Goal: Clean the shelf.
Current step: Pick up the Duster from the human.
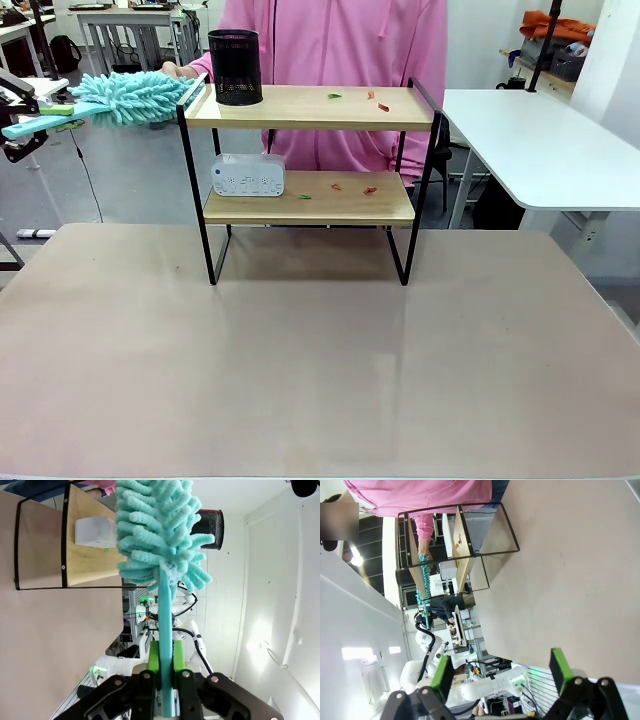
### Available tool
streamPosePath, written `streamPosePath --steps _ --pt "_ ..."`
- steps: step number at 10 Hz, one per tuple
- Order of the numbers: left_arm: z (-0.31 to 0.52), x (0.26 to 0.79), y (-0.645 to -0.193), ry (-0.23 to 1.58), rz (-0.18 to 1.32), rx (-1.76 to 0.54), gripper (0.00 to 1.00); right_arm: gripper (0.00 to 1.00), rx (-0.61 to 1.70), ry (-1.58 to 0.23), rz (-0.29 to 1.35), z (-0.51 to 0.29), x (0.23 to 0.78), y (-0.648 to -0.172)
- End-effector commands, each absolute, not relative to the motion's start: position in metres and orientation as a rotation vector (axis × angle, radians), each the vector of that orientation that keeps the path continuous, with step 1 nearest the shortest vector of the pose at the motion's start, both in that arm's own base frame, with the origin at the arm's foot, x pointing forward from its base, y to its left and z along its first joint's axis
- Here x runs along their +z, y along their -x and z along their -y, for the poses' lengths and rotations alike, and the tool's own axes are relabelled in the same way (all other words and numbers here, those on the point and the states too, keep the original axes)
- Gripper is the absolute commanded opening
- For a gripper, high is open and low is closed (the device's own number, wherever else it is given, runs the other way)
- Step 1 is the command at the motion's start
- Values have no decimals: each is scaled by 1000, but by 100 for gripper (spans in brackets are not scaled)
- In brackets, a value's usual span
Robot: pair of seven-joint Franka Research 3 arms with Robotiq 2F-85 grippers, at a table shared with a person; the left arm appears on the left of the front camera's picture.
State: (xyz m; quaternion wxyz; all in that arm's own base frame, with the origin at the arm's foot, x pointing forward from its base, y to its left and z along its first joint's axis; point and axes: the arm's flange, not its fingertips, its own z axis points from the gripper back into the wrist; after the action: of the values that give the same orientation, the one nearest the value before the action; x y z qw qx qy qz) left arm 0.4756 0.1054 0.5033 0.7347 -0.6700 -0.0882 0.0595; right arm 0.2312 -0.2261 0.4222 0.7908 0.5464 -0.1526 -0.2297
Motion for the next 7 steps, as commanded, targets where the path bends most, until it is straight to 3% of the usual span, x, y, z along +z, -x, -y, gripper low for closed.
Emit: streamPosePath --steps 1,4,7 --pt "-104 507 -469 1471 234 122 0 100 -471 -1172 343 225 422 -229" --pt "-163 511 -425 1363 389 69 0 100 -471 -1172 343 225 422 -229" --pt "-188 456 -355 1124 509 39 0 100 -471 -1172 343 225 422 -229"
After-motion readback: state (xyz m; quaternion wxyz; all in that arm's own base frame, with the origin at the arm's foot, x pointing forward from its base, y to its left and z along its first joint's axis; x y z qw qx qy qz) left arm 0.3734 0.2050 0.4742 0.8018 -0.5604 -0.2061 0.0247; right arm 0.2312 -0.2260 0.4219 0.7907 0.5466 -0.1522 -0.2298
